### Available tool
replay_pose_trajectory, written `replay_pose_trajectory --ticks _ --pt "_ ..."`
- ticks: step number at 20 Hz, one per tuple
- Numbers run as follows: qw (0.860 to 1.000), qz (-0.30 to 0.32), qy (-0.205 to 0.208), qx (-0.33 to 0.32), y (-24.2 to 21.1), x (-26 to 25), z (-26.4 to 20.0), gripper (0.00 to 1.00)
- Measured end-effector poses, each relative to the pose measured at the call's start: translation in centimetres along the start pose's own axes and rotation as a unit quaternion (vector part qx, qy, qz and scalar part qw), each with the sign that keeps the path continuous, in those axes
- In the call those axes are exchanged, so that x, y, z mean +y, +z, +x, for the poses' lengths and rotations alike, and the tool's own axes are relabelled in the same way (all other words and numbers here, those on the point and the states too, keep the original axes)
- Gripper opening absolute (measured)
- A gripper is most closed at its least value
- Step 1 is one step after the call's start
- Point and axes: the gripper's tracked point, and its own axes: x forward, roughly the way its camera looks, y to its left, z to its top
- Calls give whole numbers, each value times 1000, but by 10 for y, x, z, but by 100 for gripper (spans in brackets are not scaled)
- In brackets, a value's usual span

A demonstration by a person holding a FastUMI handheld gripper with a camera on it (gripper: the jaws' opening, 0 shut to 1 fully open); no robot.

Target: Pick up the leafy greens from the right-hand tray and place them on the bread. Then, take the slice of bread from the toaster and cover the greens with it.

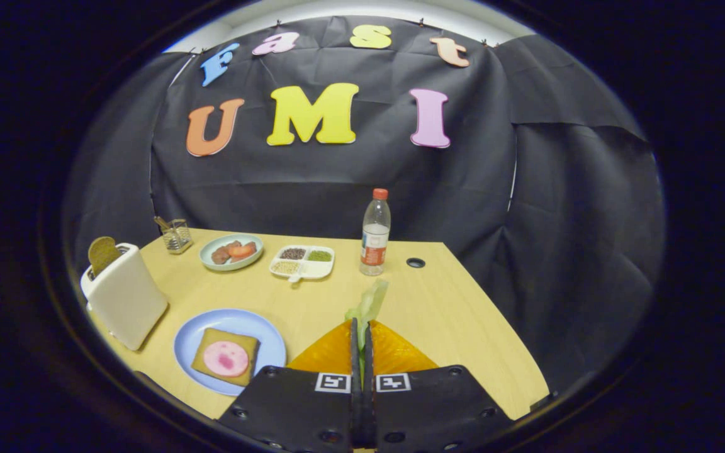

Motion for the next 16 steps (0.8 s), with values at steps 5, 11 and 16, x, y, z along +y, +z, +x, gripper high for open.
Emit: replay_pose_trajectory --ticks 5,11,16 --pt "1000 -14 25 -6 6 62 -10 0" --pt "995 -25 91 7 -1 156 -17 0" --pt "987 -20 158 29 -17 233 -19 0"
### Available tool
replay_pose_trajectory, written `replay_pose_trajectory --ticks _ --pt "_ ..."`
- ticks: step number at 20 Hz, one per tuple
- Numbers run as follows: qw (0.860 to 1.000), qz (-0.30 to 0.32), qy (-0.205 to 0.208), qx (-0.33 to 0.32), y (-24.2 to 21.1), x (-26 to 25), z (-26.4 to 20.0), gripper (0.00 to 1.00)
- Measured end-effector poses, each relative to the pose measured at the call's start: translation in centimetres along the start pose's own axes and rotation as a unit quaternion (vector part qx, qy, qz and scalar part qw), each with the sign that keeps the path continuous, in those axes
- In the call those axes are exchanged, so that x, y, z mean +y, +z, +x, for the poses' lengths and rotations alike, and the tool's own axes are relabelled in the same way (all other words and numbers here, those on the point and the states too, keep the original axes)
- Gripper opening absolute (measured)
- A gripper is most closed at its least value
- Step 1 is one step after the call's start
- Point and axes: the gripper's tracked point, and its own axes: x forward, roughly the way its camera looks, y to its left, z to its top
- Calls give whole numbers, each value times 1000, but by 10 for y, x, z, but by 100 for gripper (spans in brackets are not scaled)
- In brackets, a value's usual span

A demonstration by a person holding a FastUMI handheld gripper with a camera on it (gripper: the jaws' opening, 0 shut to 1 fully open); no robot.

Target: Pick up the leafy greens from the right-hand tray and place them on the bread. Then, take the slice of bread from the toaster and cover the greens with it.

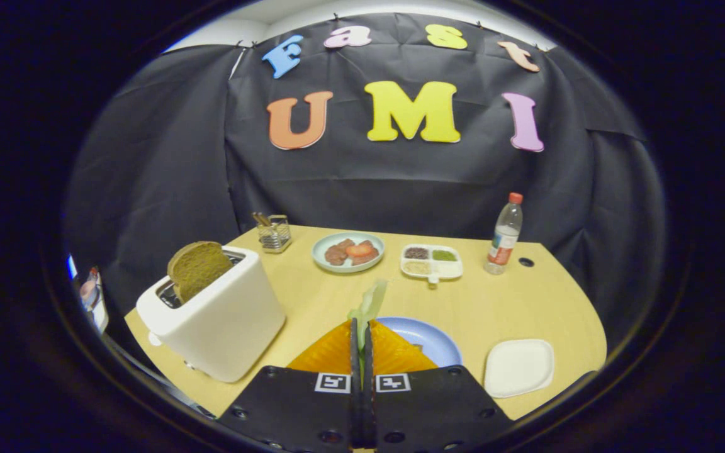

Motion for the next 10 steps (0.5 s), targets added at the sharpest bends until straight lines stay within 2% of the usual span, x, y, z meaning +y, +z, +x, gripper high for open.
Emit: replay_pose_trajectory --ticks 2,10 --pt "1000 4 17 16 -11 13 16 0" --pt "997 -30 -61 43 -43 -45 66 0"
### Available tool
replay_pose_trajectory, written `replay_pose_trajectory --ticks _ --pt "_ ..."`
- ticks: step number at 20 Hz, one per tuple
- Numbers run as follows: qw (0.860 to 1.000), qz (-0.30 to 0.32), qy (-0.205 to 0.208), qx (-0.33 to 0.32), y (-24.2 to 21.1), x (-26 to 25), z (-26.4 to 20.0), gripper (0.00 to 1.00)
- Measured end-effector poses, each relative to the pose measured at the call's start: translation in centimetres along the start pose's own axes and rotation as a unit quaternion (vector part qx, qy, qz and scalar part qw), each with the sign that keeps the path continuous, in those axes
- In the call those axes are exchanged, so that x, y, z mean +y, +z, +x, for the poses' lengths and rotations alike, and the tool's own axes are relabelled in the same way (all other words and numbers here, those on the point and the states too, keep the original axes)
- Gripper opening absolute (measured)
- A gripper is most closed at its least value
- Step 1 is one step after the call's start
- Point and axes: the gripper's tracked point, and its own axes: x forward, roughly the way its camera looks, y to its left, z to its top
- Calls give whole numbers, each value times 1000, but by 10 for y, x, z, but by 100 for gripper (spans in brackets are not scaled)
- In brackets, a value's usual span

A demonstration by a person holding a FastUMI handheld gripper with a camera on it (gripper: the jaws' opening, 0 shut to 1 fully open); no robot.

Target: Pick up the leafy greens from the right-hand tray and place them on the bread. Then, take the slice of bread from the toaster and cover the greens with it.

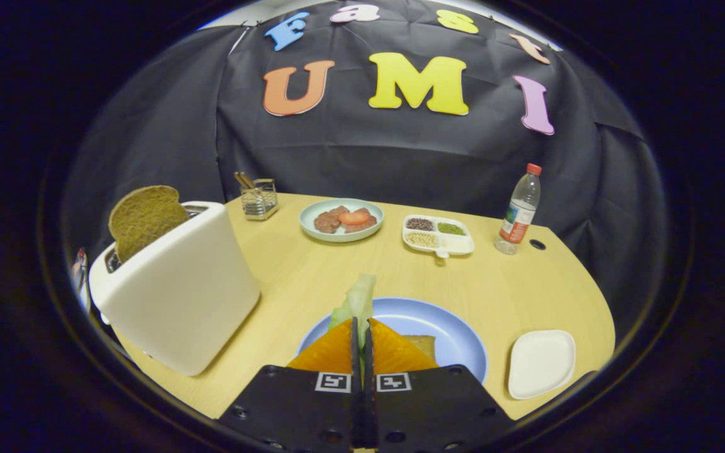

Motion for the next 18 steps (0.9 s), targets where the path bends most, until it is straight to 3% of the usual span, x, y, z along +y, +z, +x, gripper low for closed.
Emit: replay_pose_trajectory --ticks 13,14,15,18 --pt "996 25 -79 39 -32 -48 15 5" --pt "996 26 -82 32 -30 -52 13 8" --pt "995 31 -87 23 -25 -56 6 22" --pt "995 65 -76 17 -21 -56 -7 50"
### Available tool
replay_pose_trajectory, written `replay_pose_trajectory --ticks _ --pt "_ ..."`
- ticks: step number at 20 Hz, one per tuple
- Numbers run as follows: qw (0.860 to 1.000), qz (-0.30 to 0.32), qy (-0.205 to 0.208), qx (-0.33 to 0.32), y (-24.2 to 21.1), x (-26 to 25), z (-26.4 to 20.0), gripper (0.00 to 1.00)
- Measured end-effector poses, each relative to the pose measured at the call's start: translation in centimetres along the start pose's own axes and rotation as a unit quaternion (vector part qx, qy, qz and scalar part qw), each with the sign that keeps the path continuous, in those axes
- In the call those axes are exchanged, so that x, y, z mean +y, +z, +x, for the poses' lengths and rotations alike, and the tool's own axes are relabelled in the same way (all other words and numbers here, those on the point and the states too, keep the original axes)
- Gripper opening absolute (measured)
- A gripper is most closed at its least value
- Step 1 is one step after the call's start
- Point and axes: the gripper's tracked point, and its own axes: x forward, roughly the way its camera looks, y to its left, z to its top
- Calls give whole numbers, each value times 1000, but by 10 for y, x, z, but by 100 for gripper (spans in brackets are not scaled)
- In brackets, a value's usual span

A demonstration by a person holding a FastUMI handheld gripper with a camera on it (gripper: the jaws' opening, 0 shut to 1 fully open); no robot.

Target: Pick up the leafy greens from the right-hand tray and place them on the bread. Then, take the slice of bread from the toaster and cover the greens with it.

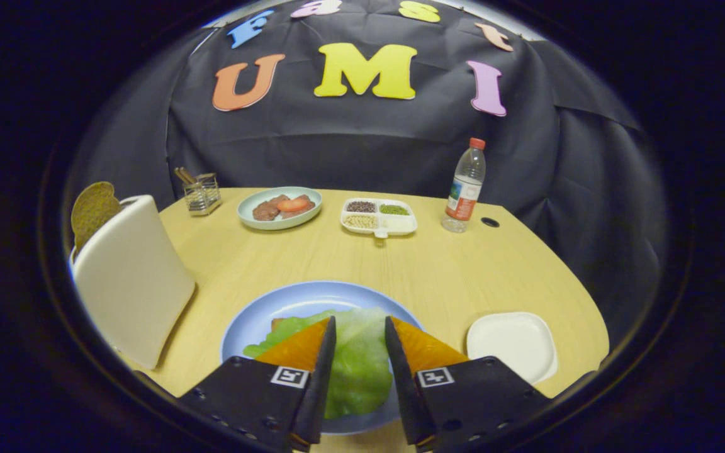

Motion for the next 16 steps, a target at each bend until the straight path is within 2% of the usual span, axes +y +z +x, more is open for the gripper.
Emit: replay_pose_trajectory --ticks 3,5,8,9,12,16 --pt "1000 1 1 -17 17 -6 -24 74" --pt "999 0 4 -35 32 -6 -42 85" --pt "999 7 14 -52 56 3 -71 94" --pt "998 9 18 -55 63 9 -80 96" --pt "996 11 47 -72 89 40 -107 95" --pt "995 1 68 -75 100 83 -126 94"
